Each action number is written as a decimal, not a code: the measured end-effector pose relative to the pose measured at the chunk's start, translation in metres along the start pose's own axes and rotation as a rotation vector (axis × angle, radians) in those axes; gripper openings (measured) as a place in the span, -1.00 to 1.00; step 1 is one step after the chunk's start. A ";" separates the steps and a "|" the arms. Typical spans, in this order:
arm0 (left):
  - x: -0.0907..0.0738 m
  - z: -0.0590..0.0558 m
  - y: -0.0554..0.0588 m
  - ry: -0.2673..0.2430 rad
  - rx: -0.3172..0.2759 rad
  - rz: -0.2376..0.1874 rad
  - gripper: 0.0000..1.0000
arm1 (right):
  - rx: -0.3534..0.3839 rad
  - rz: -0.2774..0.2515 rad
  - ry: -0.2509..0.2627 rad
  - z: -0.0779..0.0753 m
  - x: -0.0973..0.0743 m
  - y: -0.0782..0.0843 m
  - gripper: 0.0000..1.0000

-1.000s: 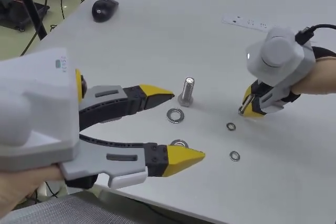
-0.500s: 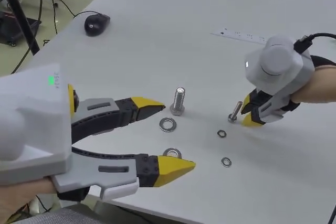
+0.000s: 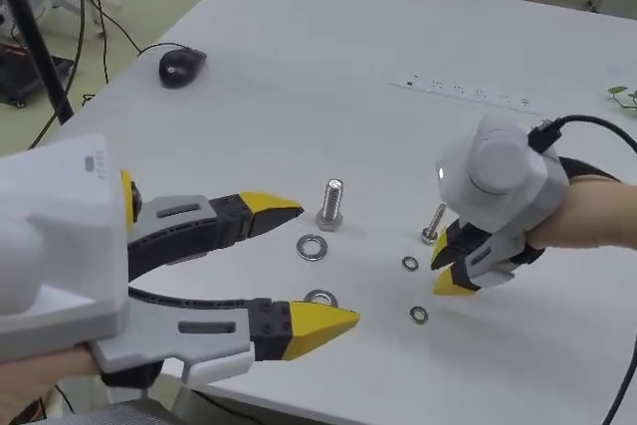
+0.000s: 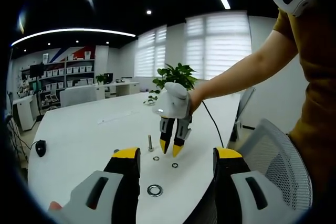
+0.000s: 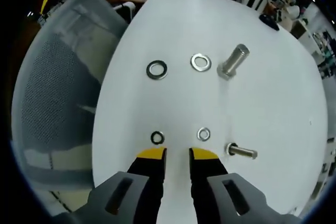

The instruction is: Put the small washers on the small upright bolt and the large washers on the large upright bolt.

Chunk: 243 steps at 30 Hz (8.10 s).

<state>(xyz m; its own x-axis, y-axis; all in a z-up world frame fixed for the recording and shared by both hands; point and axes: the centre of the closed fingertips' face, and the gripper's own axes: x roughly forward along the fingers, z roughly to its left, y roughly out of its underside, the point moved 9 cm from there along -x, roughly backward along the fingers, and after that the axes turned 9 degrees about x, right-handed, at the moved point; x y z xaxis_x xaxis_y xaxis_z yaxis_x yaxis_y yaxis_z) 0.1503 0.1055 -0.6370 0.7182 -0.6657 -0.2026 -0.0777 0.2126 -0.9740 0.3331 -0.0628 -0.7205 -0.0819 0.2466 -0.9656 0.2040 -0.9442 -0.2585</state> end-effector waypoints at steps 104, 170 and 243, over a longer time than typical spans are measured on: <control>0.000 0.002 0.001 -0.002 -0.007 0.014 0.06 | 0.047 -0.006 0.159 -0.067 -0.046 -0.011 -0.76; -0.004 -0.009 -0.003 0.002 0.012 0.006 0.05 | 0.085 0.006 0.094 -0.023 -0.006 0.005 -0.69; 0.000 -0.009 -0.007 -0.005 0.021 -0.016 0.04 | 0.181 0.001 0.139 -0.045 -0.045 0.005 -0.76</control>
<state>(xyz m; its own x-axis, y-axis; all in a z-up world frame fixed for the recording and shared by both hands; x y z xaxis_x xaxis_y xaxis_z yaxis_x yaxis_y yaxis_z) 0.1450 0.0977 -0.6312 0.7227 -0.6657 -0.1861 -0.0512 0.2170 -0.9748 0.3813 -0.0687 -0.6790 0.0562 0.2612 -0.9636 0.0243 -0.9652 -0.2602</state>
